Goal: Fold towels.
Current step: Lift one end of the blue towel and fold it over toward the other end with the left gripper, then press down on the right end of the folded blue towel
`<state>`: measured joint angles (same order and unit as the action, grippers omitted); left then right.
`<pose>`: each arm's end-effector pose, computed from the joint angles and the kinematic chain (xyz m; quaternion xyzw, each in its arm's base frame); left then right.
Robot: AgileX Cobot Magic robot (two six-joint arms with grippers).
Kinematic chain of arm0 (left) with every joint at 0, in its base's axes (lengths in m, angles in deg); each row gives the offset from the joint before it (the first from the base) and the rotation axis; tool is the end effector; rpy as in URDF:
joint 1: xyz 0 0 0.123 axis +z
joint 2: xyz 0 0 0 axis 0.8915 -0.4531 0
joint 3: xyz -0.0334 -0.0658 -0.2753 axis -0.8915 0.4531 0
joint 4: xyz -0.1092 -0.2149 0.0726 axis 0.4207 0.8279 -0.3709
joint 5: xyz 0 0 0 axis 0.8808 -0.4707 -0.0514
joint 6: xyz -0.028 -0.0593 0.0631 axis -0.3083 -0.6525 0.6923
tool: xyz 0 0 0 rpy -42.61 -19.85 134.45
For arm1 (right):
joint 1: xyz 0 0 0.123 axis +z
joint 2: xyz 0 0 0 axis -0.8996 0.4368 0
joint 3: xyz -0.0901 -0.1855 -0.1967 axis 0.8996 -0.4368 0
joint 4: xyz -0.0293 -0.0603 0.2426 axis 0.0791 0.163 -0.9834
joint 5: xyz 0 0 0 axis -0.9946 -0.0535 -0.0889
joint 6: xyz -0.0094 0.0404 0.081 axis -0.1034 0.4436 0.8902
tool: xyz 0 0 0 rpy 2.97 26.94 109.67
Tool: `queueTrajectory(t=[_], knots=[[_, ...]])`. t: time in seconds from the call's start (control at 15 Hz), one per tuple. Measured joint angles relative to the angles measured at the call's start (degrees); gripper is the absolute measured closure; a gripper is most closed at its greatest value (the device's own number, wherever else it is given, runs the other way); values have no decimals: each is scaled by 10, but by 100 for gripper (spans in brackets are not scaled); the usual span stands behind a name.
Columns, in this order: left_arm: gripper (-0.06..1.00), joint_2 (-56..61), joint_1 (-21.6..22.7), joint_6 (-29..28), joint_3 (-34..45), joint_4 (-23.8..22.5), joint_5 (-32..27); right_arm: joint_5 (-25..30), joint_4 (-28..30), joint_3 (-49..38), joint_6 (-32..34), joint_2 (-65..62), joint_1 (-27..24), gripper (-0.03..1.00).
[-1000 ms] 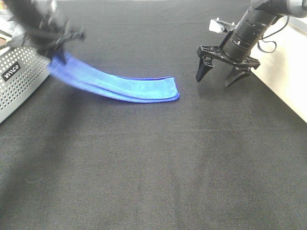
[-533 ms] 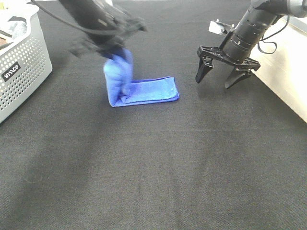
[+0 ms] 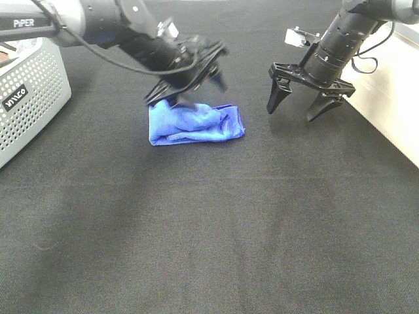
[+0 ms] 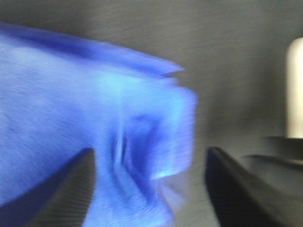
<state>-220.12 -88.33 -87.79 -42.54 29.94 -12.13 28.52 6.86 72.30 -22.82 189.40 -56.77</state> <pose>0.4713 -0.2535 0.1582 -0.1459 0.9154 -0.3267 0.1846 0.4901 0.0948 0.1487 -0.0411 0.9794 0.1832 0.0749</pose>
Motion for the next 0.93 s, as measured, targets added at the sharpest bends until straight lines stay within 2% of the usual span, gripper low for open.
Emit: queueTrajectory(t=[0.2,0.33,0.47,0.67,0.8,0.93], knots=[[28,7,1,19,0,38,45,2,-12,0,-1,-5,0,15],[28,26,8,76,0,38,53,2,-47,0,-19,-23,0,15],[28,55,35,134,0,25,53,11,-151,0,-57,-49,0,15],[28,91,95,153,-1,6,31,28,-319,0,-113,-49,7,15],[28,96,128,155,-1,2,7,27,-386,0,-144,-36,36,15],[28,96,143,155,-1,-1,-23,6,-408,0,-159,-13,76,15]])
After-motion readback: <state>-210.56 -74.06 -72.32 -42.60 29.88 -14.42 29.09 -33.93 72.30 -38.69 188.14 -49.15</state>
